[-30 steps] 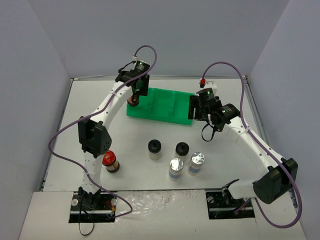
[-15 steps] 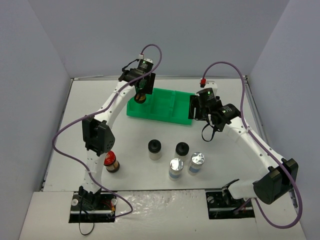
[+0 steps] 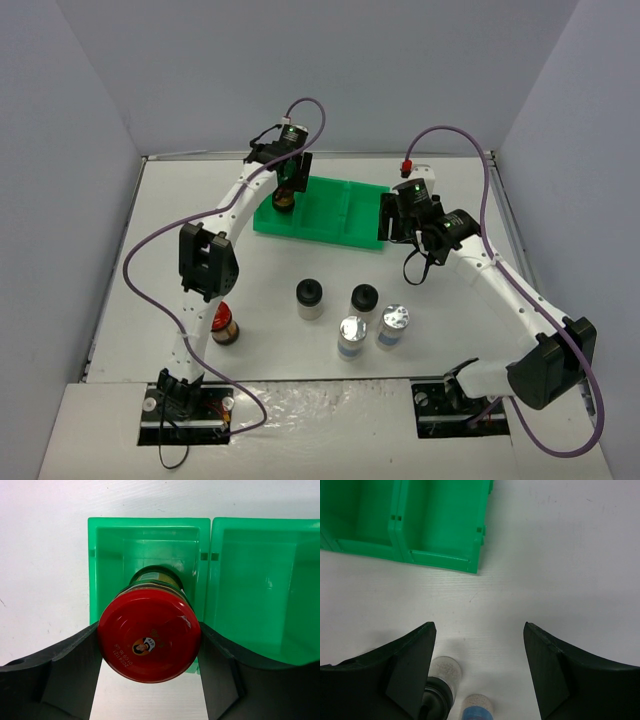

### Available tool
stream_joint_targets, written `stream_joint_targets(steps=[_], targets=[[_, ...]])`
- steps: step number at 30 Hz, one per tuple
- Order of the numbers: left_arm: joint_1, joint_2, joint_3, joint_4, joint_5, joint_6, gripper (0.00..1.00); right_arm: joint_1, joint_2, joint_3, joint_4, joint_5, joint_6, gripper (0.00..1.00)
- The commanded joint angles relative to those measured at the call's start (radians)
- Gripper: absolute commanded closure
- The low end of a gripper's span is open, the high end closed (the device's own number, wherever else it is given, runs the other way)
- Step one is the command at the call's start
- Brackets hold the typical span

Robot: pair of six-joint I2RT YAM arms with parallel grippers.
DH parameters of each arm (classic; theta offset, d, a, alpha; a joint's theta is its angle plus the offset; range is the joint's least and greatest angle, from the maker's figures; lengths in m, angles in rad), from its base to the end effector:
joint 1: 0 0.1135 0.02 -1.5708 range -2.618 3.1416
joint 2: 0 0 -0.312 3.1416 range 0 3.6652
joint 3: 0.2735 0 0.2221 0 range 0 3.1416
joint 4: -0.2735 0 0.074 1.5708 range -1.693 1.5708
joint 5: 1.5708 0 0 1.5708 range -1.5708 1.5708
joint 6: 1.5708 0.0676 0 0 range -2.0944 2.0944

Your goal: Organize the condiment bottles

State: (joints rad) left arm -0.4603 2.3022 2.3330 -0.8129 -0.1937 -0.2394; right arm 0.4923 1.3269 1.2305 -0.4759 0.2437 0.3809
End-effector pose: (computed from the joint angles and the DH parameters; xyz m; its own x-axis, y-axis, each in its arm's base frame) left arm 0.4894 -0.2282 0.3133 -0.6878 0.0813 -0.7214 0.1549 0.9873 -0.0364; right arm 0.2550 0.1183 0.3798 -0.5471 0.1160 -0.8290 -0.0824 0.9781 0.1912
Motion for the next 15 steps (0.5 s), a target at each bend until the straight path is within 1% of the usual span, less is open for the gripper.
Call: stream_joint_targets(steps=[1,15], targets=[[0.019,-0.077,0.102,0.116,-0.019,0.016,1.0,-0.001,-0.042,-0.008,0.021,0.035,-0.001,0.32],[0.026,-0.047,0.103,0.155,0.006,0.018,1.0,-0.002,-0.046,-0.026,0.022,0.045,0.003,0.32]])
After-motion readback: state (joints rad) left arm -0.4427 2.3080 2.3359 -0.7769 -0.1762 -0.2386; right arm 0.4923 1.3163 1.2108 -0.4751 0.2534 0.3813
